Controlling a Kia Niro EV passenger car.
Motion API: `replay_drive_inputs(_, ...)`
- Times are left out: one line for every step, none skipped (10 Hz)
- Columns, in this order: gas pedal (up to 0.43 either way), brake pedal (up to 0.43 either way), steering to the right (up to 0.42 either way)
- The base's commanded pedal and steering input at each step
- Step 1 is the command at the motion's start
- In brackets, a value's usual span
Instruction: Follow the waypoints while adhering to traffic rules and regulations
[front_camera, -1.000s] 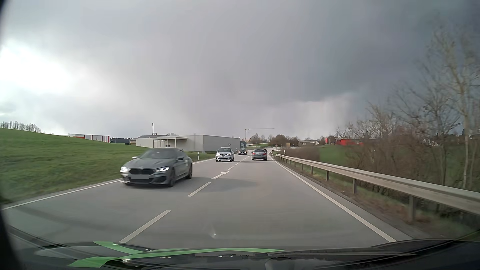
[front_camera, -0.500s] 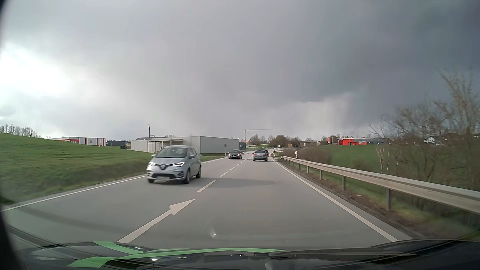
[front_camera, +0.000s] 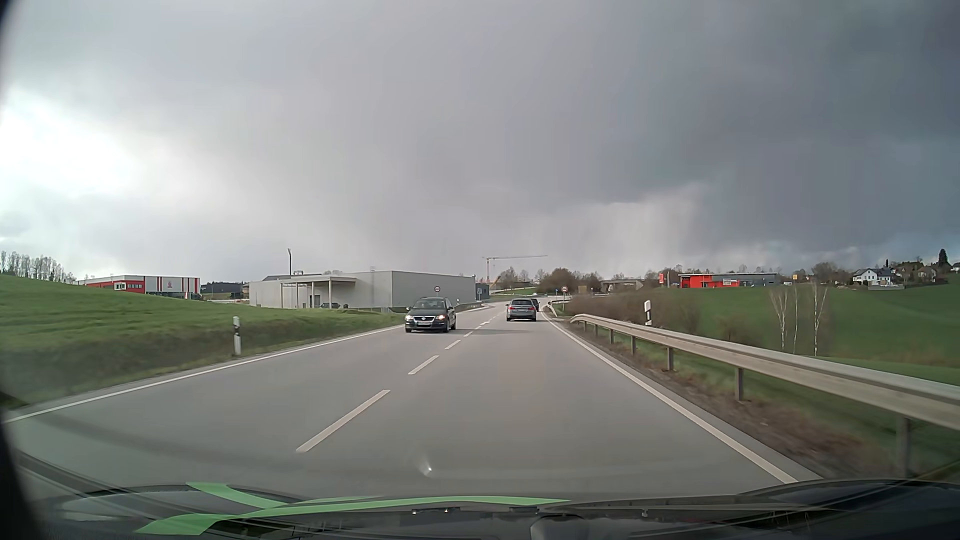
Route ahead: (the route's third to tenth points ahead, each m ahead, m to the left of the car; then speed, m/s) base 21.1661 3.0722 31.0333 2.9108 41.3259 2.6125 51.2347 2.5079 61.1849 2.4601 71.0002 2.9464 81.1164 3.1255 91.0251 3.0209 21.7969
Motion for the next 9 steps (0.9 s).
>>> replay_drive_inputs(0.177,0.000,0.000)
replay_drive_inputs(0.177,0.000,0.001)
replay_drive_inputs(0.177,0.000,0.001)
replay_drive_inputs(0.177,0.000,0.000)
replay_drive_inputs(0.177,0.000,0.001)
replay_drive_inputs(0.177,0.000,0.001)
replay_drive_inputs(0.177,0.000,0.000)
replay_drive_inputs(0.177,0.000,0.001)
replay_drive_inputs(0.177,0.000,0.000)
